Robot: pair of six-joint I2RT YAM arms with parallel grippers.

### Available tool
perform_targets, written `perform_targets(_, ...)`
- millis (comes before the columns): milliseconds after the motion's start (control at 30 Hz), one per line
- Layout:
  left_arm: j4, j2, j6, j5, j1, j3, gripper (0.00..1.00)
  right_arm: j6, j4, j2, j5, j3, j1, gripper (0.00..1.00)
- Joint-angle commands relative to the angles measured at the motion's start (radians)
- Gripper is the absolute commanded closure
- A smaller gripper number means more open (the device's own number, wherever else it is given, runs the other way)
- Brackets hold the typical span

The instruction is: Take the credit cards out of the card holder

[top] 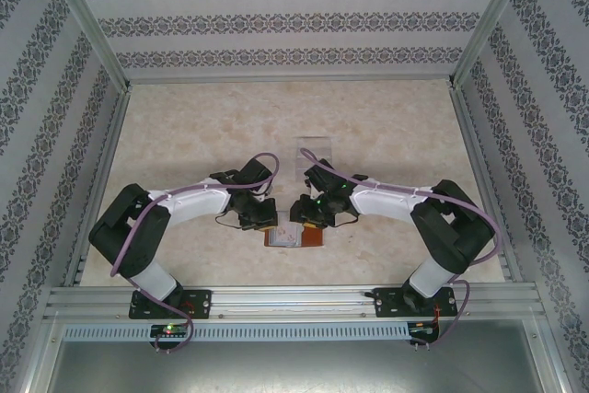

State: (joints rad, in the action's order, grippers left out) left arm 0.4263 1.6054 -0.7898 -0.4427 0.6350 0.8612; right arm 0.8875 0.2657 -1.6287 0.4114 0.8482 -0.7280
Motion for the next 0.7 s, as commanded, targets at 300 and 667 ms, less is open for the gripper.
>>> perform_targets(300, 0.015, -0.042, -0.004, -0.040, 0.015, 0.066, 0.91, 0.011, -0.017, 0.023, 0.034, -0.001, 0.020, 0.62)
perform_targets(667, 0.008, 0.053, 0.019, -0.009, 0.020, 0.043, 0.91, 0.037, -0.090, -0.006, 0.102, -0.009, 0.022, 0.65)
